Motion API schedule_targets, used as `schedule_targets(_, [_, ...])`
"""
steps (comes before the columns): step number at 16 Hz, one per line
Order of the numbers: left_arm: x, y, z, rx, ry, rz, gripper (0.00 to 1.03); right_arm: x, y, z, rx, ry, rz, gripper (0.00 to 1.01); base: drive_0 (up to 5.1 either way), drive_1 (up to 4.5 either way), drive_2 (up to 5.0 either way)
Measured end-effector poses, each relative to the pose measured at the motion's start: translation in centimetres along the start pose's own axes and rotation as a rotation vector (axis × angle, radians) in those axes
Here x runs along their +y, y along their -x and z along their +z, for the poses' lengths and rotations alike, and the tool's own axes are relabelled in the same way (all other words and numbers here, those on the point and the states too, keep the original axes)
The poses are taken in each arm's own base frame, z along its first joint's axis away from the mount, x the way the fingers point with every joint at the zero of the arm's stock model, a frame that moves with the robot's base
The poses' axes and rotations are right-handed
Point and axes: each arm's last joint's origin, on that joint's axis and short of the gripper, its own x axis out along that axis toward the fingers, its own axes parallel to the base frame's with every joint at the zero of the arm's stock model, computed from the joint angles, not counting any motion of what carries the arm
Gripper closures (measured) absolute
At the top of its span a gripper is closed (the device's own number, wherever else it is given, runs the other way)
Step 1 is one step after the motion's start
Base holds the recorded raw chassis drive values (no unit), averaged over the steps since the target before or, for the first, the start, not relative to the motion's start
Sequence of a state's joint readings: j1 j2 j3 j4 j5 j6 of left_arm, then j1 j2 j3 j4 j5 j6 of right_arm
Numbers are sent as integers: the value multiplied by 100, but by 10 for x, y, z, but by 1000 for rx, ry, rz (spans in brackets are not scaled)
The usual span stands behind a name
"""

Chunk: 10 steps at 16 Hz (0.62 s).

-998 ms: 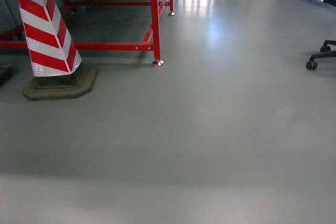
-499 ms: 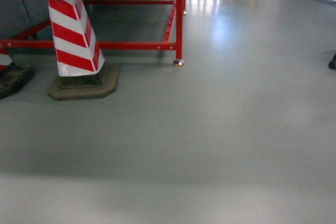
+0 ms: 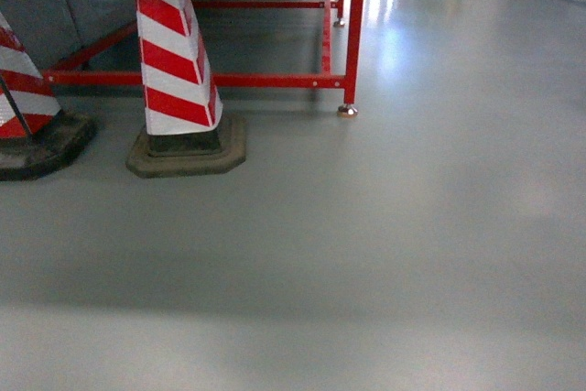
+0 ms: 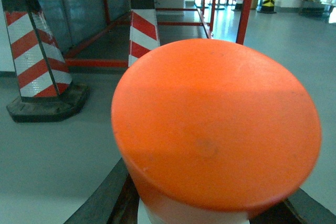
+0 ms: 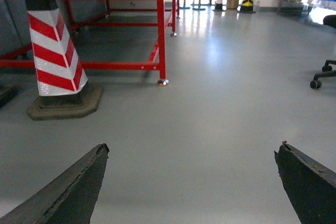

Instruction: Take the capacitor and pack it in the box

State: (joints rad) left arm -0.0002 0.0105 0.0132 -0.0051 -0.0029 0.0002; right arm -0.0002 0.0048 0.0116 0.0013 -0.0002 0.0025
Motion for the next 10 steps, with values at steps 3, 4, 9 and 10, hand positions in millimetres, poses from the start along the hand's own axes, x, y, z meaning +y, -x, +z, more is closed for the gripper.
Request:
schedule_targets(3, [0, 0, 0, 2, 0, -2, 59, 0, 0, -1, 8, 0, 0, 3, -499, 247, 247])
schedule_targets(4, [0, 0, 0, 1, 0, -3, 59, 0, 0, 0, 2, 0, 0, 3, -503, 242, 242])
schedule_targets(9, [0, 0, 0, 2, 0, -2, 59, 0, 0, -1, 8, 0, 0, 3, -506, 239, 239])
schedule_targets(10, [0, 0, 0, 2, 0, -2, 59, 0, 0, -1, 5, 0, 0, 3, -497, 248, 248])
